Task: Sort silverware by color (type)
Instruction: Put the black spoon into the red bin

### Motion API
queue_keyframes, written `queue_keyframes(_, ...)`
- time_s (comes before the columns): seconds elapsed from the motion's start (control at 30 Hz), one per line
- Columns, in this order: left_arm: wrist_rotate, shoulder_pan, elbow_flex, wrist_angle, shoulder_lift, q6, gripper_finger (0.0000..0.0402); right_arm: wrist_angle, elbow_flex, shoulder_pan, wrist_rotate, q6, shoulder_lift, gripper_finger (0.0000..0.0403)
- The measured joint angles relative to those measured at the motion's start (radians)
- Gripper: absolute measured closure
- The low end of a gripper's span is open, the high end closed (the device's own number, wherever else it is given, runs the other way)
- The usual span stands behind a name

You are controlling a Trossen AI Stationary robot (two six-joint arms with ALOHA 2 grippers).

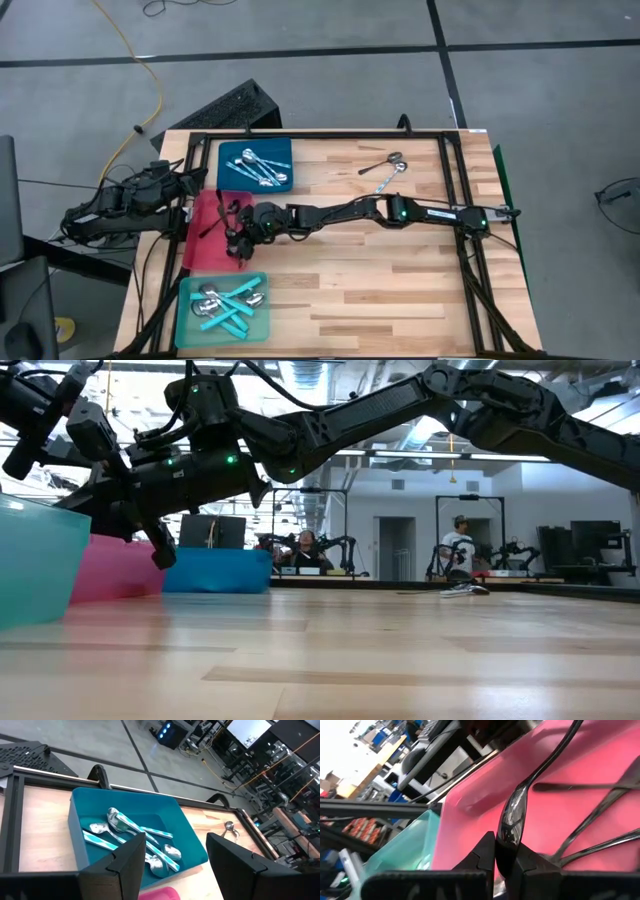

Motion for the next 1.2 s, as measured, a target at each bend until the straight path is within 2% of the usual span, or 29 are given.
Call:
queue_keyframes(0.8, -0.016, 0.000, 0.000, 0.001, 0.000, -0.003, 0.0207, -0.005, 0.000, -0.003, -0.015, -0.036, 0.022, 0.0364)
queue_keyframes(1.2, -0.017, 0.000, 0.000, 0.003, 0.000, -0.003, 0.0207, 0.077, 0.000, 0.006, -0.064, -0.022, 0.017, 0.0364)
